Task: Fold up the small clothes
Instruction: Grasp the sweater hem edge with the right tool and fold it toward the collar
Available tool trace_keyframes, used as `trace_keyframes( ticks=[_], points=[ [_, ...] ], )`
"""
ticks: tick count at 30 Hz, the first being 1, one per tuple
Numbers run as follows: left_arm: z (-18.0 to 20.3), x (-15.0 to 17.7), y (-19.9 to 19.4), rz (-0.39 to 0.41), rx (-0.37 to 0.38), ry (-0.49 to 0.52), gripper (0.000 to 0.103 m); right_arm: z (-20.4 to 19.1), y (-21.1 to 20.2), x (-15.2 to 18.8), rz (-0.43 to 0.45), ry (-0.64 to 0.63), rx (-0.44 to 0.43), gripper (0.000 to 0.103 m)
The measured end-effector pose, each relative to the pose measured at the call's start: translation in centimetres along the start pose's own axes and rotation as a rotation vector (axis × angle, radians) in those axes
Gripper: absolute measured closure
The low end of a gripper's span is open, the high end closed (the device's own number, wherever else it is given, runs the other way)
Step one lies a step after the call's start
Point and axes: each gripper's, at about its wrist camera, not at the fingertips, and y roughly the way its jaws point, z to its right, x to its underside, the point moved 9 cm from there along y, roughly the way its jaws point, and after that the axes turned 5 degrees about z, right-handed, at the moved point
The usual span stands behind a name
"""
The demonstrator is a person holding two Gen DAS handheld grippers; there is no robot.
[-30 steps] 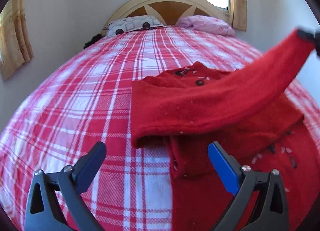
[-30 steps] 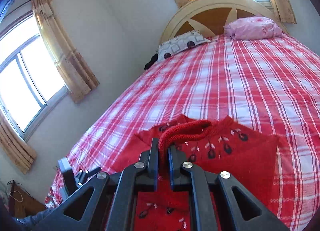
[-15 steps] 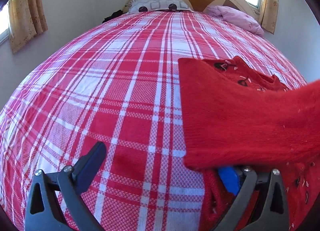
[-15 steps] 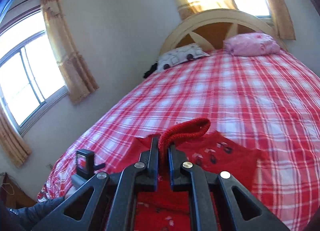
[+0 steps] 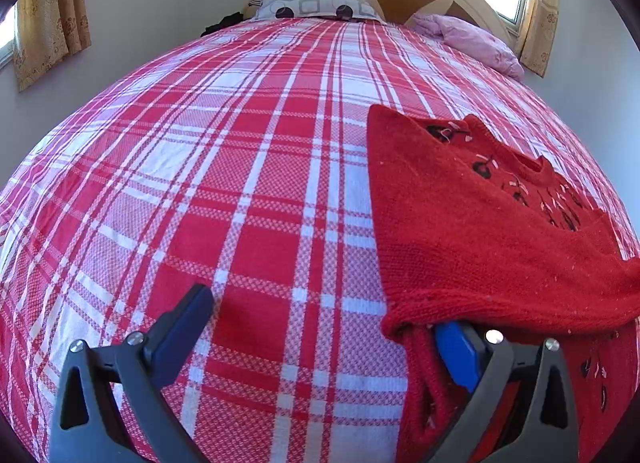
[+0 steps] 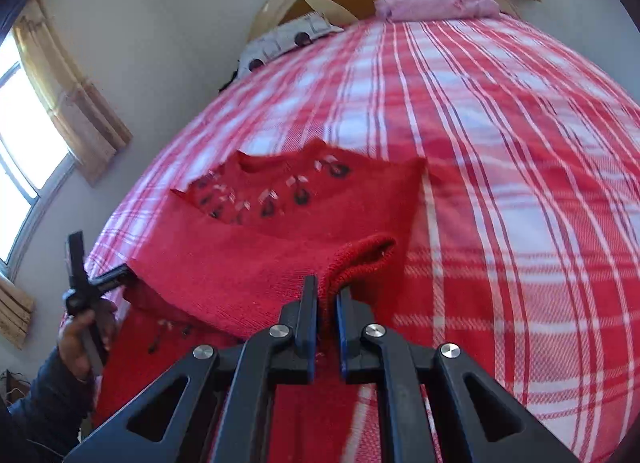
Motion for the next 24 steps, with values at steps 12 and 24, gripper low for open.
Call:
trace_keyframes(
  ticks=[12,24],
  points=[
    [0.2,0.5,-0.9,0.004,0.006,0.005,0.0,1.6,-1.2,2.0,0.009,0.025,0.044,0.09],
    [-1.7,-0.1,-7.6,0.174,-0.048,0.006,0.0,-4.5,-2.6,0.4,0.088,-0.176,0.05,0.06]
  ],
)
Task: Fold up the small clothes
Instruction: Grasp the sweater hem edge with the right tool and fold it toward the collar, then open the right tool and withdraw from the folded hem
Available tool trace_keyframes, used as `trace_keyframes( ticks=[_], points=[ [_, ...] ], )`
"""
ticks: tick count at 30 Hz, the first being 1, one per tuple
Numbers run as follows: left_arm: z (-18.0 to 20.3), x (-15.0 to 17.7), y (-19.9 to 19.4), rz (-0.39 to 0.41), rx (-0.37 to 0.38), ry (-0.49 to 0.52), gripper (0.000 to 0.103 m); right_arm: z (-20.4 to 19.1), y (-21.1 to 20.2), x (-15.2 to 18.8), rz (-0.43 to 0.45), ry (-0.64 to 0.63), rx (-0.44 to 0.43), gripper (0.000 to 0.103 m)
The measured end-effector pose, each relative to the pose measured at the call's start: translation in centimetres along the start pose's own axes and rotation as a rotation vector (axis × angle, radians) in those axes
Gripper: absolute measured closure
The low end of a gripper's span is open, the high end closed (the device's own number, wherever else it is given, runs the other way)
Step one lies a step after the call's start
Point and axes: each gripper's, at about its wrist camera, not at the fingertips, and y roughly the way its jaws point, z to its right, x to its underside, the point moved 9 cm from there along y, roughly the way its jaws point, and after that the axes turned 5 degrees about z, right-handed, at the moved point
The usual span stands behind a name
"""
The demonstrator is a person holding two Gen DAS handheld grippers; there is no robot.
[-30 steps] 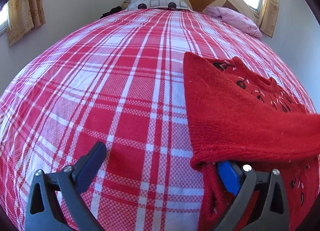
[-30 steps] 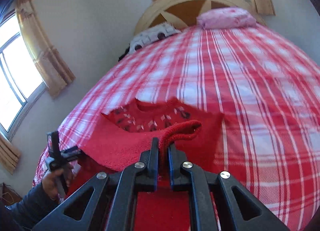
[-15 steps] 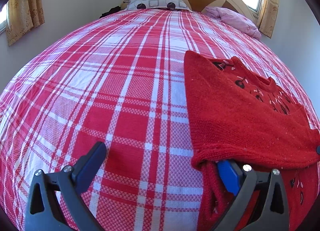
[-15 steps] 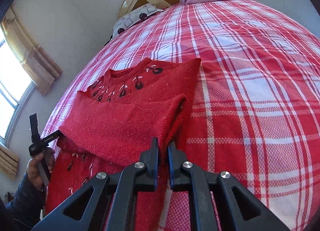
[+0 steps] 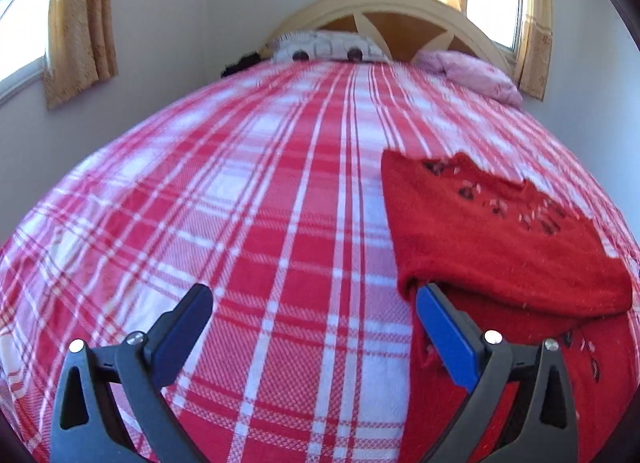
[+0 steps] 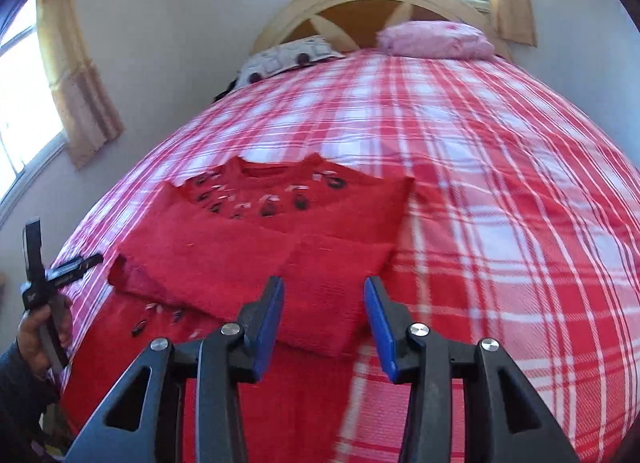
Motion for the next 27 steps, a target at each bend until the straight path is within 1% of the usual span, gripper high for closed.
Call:
trace_keyframes(
  ticks=[1,3,5,6,8,9,11,13,16,18,20,24,27],
  points=[
    [0.3,-0.7,-0.2,0.019,0.007,-0.002,0.0,-0.7,0.5,0.1,-0.011,-0.015,-0.013,0.06],
    [1.3,-1.5,0.3,0.019,0.024,0.006,0.0,-2.0,1.7,0.5,-0.032,-0.046,-0.027,0.06],
    [2.3,-1.8,1.5,0.015,0.02,0.026,0.0,-2.5,3.6,1.4,-0.081,-0.06,-0.026,0.06],
    [2.8,-1.5,2.4,-0.005,0.012,0.045,0.0,-2.4,4.2,1.8,-0.096,-0.057,-0.017,0.06],
    [3.2,-0.2,4.5,-0.08,-0.027,0.095,0.0,-1.4,5.7,3.0,-0.14,-0.044,0.013,0.06],
    [3.1,1.0,5.6,-0.135,-0.039,0.116,0.0,-1.2,5.9,3.3,-0.136,-0.03,0.004,0.059],
    [2.8,1.4,5.5,-0.13,0.001,0.077,0.0,-0.9,5.6,3.2,-0.118,0.003,-0.023,0.059],
    [2.5,1.4,5.4,-0.137,0.019,0.053,0.0,-0.9,5.1,3.1,-0.111,0.016,-0.027,0.059],
    [2.5,1.7,5.8,-0.141,0.031,0.055,0.0,-1.0,5.6,3.4,-0.131,-0.01,-0.006,0.059],
    [2.4,1.6,6.0,-0.147,0.038,0.049,0.0,-0.8,6.0,3.2,-0.137,0.019,-0.004,0.059],
    [2.4,1.7,5.1,-0.135,0.03,0.039,0.0,-0.9,5.3,2.8,-0.119,0.046,-0.001,0.059],
    [2.8,3.3,3.0,-0.134,0.022,0.107,0.0,-2.1,3.5,3.7,-0.101,-0.019,0.013,0.057],
    [2.4,3.4,3.0,-0.132,0.016,0.1,0.0,-2.4,3.2,5.3,-0.122,-0.055,0.007,0.052]
  ],
)
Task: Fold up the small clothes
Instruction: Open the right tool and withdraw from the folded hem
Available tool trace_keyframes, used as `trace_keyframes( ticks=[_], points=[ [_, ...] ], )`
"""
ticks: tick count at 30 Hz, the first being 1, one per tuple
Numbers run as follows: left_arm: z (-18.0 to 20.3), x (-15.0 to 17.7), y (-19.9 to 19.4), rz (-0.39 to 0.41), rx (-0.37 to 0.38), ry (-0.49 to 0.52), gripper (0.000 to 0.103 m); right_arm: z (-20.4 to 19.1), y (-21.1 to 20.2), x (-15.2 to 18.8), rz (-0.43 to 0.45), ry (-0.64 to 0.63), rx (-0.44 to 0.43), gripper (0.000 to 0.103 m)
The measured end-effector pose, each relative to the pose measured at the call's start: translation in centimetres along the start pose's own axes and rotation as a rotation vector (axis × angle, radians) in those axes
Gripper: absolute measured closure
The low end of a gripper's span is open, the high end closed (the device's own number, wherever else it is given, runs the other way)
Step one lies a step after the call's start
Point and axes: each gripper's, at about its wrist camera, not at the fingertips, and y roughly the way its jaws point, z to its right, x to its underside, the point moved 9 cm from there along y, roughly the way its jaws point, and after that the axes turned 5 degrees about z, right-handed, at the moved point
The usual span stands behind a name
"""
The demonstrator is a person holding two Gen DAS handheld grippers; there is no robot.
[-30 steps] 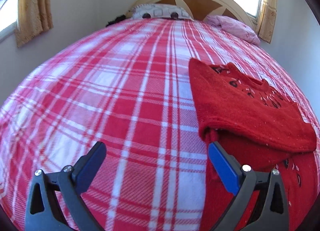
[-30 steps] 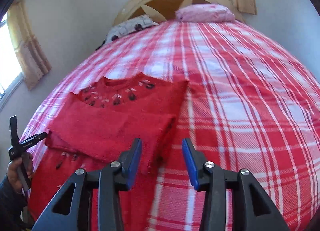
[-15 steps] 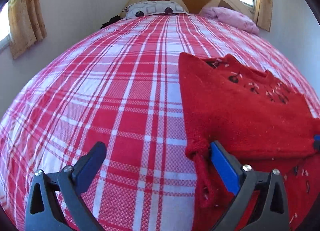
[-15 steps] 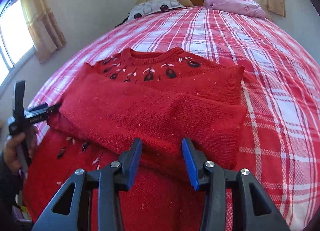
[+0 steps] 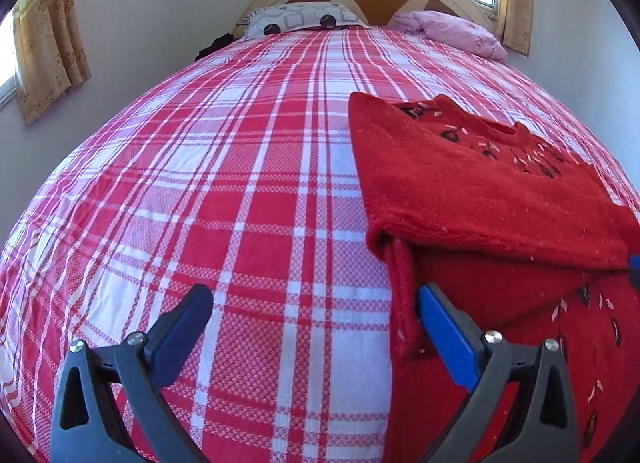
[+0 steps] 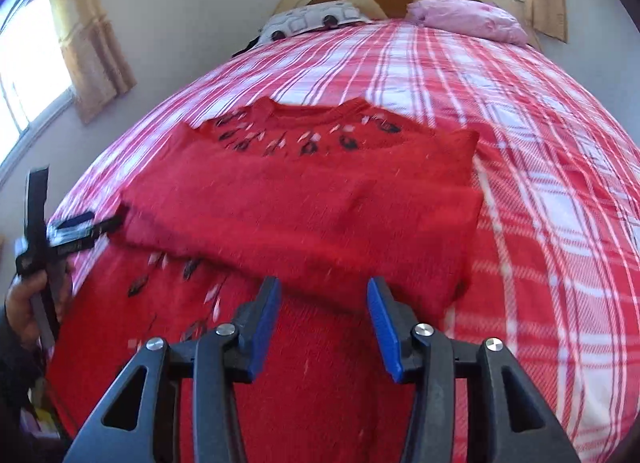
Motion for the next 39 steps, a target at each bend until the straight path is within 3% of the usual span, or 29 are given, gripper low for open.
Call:
trace_keyframes(
  ticks=[5,10,15,24,39],
  points=[
    [-1.0,0.4,1.3,-0.061,0.051,-0.089,0.0,0.6,-2.2,0.5,0.031,0.078,-0.003,0.052],
    [-0.6,0.5,0.9,-0.05,0.034,-0.069,0.0,0.2,-3.4,3.3,-0.004,0.06,0.003,0.052],
    [-0.5,1.0,-1.3,-0.011,-0.013,-0.038,0.0,-0.4,-5.1,4.5,0.032,0.029,0.035,0.052],
    [0.5,5.1,-5.3,-0.003,-0.02,0.072,0.0,-2.1,-6.6,6.7,0.042,0.0,0.063,0.052],
    [-0.4,7.9,-7.5,-0.017,0.017,0.037,0.0,-4.0,-9.2,9.9,0.048,0.011,0.094,0.052]
  ],
)
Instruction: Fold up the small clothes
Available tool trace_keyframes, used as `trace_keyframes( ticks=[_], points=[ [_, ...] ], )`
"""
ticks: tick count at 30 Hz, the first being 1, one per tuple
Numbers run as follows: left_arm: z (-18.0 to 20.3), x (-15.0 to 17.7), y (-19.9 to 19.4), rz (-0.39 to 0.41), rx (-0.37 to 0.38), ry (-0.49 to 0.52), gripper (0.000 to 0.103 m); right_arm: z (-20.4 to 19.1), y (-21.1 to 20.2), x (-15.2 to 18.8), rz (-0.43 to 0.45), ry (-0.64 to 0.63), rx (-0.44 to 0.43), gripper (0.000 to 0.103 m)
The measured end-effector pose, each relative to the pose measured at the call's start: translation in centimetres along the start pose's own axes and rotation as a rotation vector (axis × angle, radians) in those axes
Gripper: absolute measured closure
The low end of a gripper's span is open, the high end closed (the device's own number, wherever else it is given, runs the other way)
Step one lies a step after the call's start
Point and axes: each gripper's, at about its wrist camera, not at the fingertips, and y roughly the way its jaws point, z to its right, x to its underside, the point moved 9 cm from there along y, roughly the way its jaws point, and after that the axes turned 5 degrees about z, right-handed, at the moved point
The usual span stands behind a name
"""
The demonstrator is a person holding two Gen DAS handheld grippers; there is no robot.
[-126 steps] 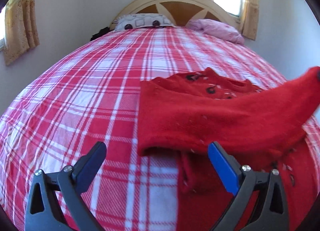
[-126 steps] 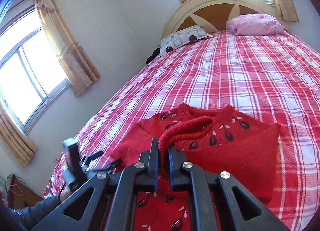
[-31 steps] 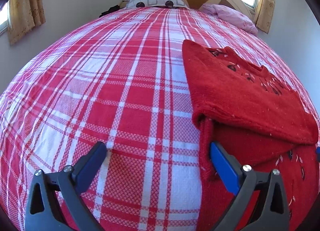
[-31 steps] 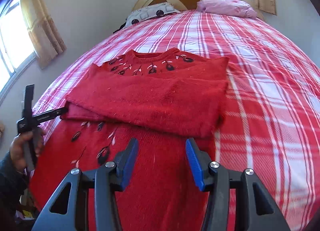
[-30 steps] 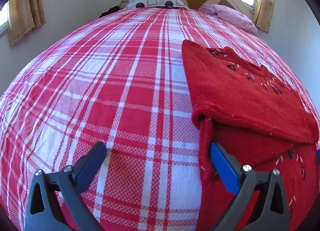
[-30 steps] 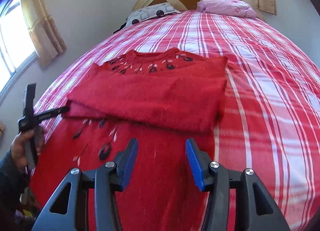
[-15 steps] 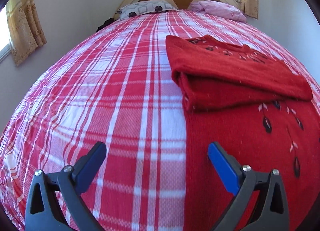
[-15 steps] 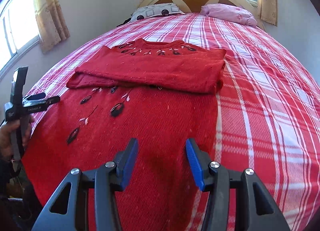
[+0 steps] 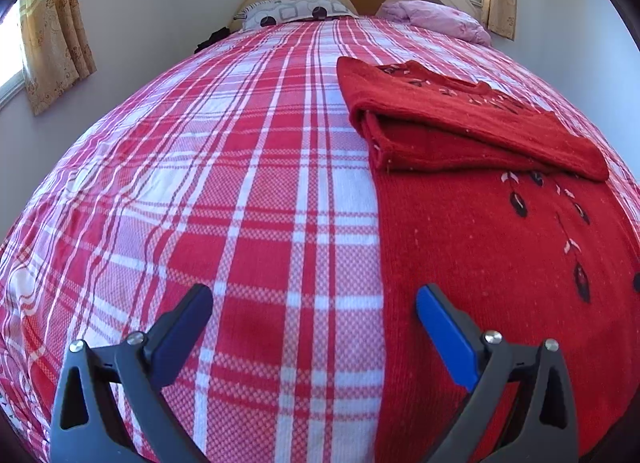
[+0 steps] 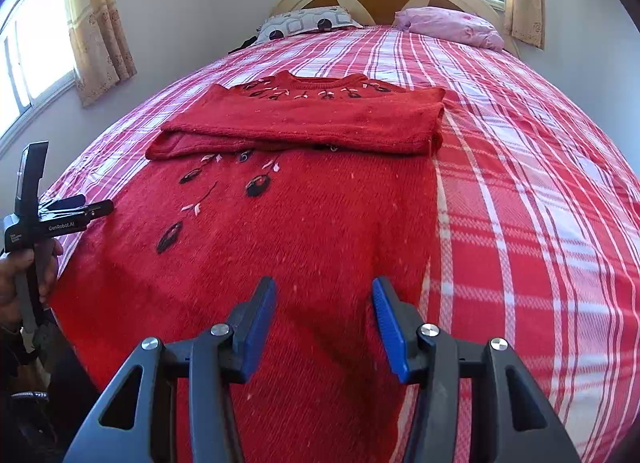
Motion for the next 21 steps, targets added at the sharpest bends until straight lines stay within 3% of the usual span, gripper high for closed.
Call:
trace_keyframes(
  ticks=[15,21],
  points=[
    [-0.4,4.0,-5.1,0.02,0.104,0.029,0.001,0.5,-3.5,3.0,0.02,0.072,-0.007,0.052],
    [-0.2,6.0,-6.0,-0.031,0.167,-0.01,0.022,0.9,-4.6,3.5,0.022,0.095,-0.005,0.052]
  ],
)
